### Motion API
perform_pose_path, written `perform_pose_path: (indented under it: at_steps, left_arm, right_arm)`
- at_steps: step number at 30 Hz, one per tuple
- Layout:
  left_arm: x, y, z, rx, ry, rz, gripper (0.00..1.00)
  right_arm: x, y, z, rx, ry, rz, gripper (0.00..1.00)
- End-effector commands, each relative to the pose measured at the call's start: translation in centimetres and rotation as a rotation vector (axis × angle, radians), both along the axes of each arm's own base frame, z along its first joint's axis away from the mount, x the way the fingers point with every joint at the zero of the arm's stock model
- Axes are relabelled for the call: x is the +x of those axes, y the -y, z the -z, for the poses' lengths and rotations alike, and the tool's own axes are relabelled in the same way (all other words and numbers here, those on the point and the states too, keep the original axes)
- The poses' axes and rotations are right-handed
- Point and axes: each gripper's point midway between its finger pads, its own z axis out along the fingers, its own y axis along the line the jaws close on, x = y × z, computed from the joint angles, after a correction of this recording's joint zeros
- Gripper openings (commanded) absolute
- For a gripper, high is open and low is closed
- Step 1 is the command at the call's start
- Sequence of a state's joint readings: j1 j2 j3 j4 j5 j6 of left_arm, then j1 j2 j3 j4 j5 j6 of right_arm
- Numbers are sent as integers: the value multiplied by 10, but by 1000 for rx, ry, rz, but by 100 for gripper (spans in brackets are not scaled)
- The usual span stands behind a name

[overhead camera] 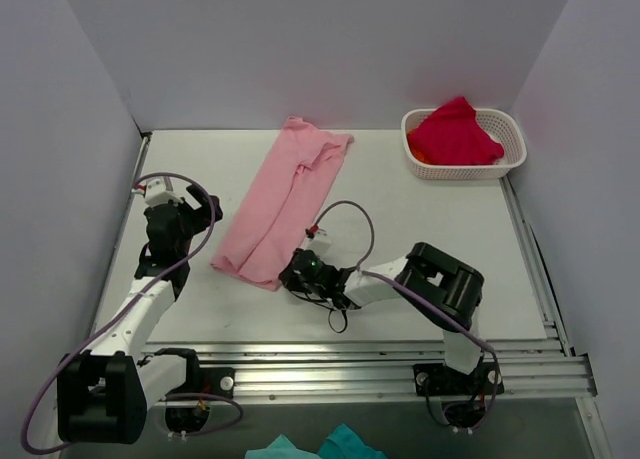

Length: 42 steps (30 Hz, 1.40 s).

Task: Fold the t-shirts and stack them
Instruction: Rotate the tshirt 90 degrees, then grab the bottom of the folded rectangular tshirt with both arms

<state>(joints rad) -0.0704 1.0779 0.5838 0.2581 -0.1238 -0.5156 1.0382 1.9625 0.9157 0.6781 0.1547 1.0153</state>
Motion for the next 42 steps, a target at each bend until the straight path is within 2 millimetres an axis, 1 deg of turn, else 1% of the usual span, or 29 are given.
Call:
perform_pose_path:
  at_steps: [1, 2, 3, 4, 5, 6, 7, 9, 10, 11, 12, 14, 15, 16, 17, 18, 19, 21, 22, 25, 26, 28, 29, 31, 32, 36, 38, 40, 42]
  left_arm:
    - [0, -3, -10, -17, 6, -22, 98]
    - [0, -1, -9, -19, -7, -21, 98]
    - [-2, 0, -3, -20, -43, -32, 98]
    - [-1, -3, -5, -10, -50, -68, 98]
    - [-2, 6, -2, 8, -62, -46, 98]
    - [-2, 10, -2, 22, -69, -43, 98]
    - [0, 7, -6, 40, -68, -80, 98]
    - [-3, 24, -4, 81, -98, -58, 98]
    - [-3, 29, -5, 99, -106, -62, 96]
    - [-1, 31, -14, 106, -94, -87, 95]
    - [-3, 43, -14, 97, -102, -55, 94]
    - [0, 66, -16, 60, -115, 61, 94]
    - [-3, 73, -12, 59, -141, 91, 94]
    - [-2, 78, -9, 61, -156, 106, 94]
    - [-4, 84, -9, 66, -163, 120, 94]
    - [-6, 82, -9, 93, -173, 97, 94]
    - [-13, 96, -11, 110, -170, 123, 94]
    - [-26, 100, -6, 147, -204, 110, 94]
    - [-36, 116, -5, 149, -212, 152, 94]
    - [-63, 130, 23, 169, -308, 185, 94]
    - [-82, 144, 35, 199, -346, 235, 94]
    - [-103, 152, 52, 170, -386, 237, 94]
    - [-123, 156, 75, 189, -437, 272, 94]
    - [-140, 159, 93, 126, -481, 269, 94]
    - [-155, 160, 112, 101, -523, 282, 94]
    - [-176, 166, 128, 27, -543, 326, 94]
    - [-179, 168, 128, 0, -534, 324, 94]
    - [-180, 166, 137, 3, -532, 318, 94]
    - [-178, 170, 141, -24, -518, 325, 94]
  right_arm:
    - [6, 89, 2, -177, 8, 178, 0]
    - [0, 122, 17, -233, -14, 222, 0]
    - [2, 136, 2, -218, 7, 260, 0]
    - [-2, 153, 5, -244, -5, 284, 0]
    - [-7, 177, 14, -281, -20, 314, 0]
    - [-5, 188, 1, -266, 7, 351, 0]
    - [-8, 200, 1, -286, 1, 367, 0]
    - [-11, 221, -6, -303, 7, 409, 0]
    - [-11, 225, -9, -305, 10, 419, 0]
    - [-12, 227, -12, -308, 18, 417, 0]
    - [-12, 229, -18, -302, 27, 416, 22]
    - [-12, 231, -22, -304, 36, 410, 57]
    - [-12, 230, -25, -300, 41, 406, 82]
    - [-12, 230, -26, -299, 44, 402, 84]
    - [-13, 228, -27, -296, 44, 394, 85]
    - [-14, 227, -29, -292, 48, 384, 85]
    - [-15, 226, -30, -288, 48, 379, 85]
    - [-17, 226, -38, -271, 64, 371, 85]
    - [-21, 228, -37, -273, 66, 365, 84]
    - [-27, 231, -45, -238, 83, 362, 83]
    - [-31, 236, -41, -243, 79, 362, 82]
    - [-34, 242, -45, -230, 87, 372, 81]
    - [-35, 243, -44, -223, 87, 372, 80]
    - [-38, 247, -41, -225, 86, 375, 78]
    - [-39, 250, -39, -231, 85, 380, 77]
    - [-38, 250, -34, -241, 86, 383, 74]
    - [-37, 249, -32, -248, 85, 380, 73]
    - [-34, 246, -29, -251, 83, 379, 72]
    - [-32, 244, -23, -263, 77, 375, 71]
